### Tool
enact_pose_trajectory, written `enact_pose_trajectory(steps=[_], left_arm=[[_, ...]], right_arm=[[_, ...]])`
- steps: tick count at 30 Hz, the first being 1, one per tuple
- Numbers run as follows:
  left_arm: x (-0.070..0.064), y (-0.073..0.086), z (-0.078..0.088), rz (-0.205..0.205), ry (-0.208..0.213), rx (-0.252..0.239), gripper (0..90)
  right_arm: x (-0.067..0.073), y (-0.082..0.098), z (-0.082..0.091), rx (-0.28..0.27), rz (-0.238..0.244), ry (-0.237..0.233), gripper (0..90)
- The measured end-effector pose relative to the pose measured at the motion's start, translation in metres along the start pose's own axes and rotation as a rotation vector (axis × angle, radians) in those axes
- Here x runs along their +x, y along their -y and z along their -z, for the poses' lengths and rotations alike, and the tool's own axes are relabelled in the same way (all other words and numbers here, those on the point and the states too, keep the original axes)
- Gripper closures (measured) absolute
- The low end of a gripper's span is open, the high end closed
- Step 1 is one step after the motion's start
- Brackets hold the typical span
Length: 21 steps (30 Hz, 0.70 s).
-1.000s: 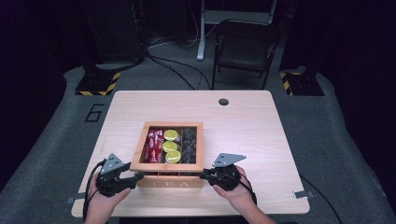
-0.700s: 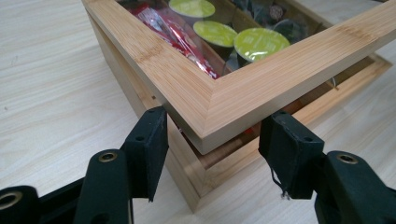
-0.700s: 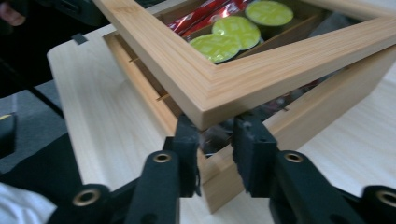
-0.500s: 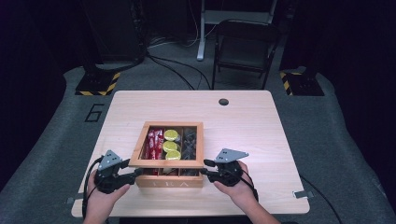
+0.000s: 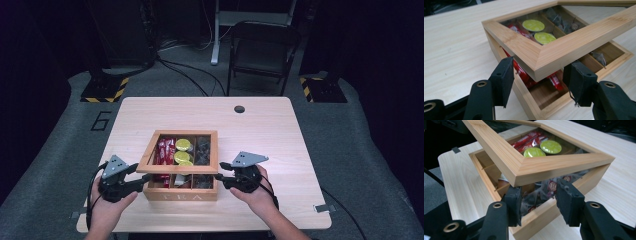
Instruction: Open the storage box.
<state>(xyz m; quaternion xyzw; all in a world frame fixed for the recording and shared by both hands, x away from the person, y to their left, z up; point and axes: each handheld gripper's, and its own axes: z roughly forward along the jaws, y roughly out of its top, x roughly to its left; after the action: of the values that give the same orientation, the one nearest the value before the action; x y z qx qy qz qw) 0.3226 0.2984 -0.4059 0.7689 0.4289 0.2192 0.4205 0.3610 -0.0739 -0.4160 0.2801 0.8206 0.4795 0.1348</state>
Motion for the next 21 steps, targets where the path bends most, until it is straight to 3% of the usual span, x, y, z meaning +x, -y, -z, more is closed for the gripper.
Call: enact_pose_trajectory(steps=[6, 21], left_arm=[[0.004, -0.008, 0.001, 0.006, 0.008, -0.024, 42.4], [0.014, -0.032, 0.001, 0.020, 0.011, -0.051, 43.6]], right_arm=[[-0.003, -0.007, -0.003, -0.014, 0.007, -0.012, 52.8], [-0.013, -0.030, -0.006, -0.055, -0.003, 0.056, 53.2]])
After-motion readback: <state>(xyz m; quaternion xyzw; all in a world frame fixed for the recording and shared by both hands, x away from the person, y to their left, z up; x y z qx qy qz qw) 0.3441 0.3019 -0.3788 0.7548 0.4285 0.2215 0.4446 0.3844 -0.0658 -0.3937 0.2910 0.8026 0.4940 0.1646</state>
